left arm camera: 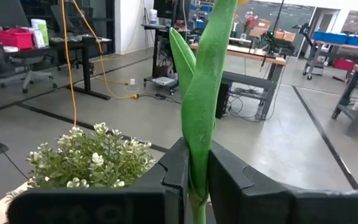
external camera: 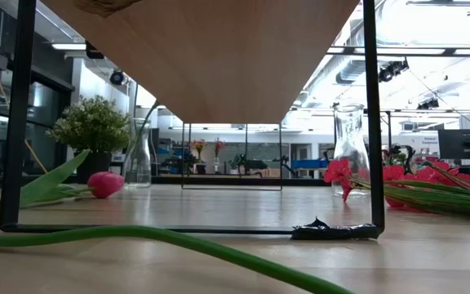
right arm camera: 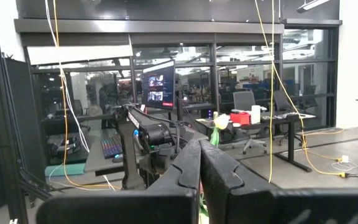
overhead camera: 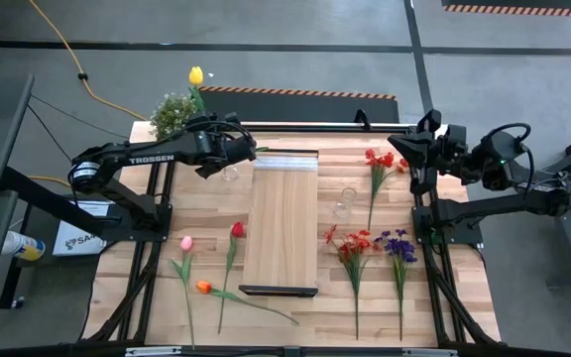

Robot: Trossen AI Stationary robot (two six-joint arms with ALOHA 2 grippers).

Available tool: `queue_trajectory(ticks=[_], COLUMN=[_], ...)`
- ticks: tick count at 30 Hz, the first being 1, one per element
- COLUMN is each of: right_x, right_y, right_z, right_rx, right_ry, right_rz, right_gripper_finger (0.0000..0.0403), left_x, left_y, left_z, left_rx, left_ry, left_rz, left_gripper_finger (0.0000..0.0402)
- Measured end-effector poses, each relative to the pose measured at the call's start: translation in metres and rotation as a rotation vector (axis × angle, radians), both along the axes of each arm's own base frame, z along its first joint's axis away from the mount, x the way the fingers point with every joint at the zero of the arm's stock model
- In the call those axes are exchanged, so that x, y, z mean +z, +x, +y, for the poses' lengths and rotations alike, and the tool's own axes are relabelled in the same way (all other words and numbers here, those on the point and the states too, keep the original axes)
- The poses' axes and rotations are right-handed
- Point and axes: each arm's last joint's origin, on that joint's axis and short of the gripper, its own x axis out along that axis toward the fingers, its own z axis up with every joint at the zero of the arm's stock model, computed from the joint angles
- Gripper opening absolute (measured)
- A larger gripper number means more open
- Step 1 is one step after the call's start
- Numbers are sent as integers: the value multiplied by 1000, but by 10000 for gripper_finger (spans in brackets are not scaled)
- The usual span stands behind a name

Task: Pick and place flowers into a vace then onto a shelf
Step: Put the yellow flower into the left vase, then put the pink flower into the left vase

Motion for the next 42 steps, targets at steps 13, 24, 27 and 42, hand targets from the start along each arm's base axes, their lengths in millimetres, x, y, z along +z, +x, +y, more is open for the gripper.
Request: queue_trajectory(ticks=[13, 24, 27, 42], right_x=[0, 0, 0, 0], right_y=[0, 0, 0, 0], right_z=[0, 0, 0, 0], right_rx=[0, 0, 0, 1], right_ry=[0, 0, 0, 0], right_rz=[0, 0, 0, 0], right_gripper_finger=[0, 0, 0, 0], left_x=[-1, -1, -1, 8], left_y=[0, 0, 0, 0], left_z=[0, 0, 0, -17], left_rx=[-10, -10, -10, -53], left_ry=[-33, -33, -33, 46], left_rz=[-13, -13, -13, 2], left_gripper_finger=[92, 141, 162, 221])
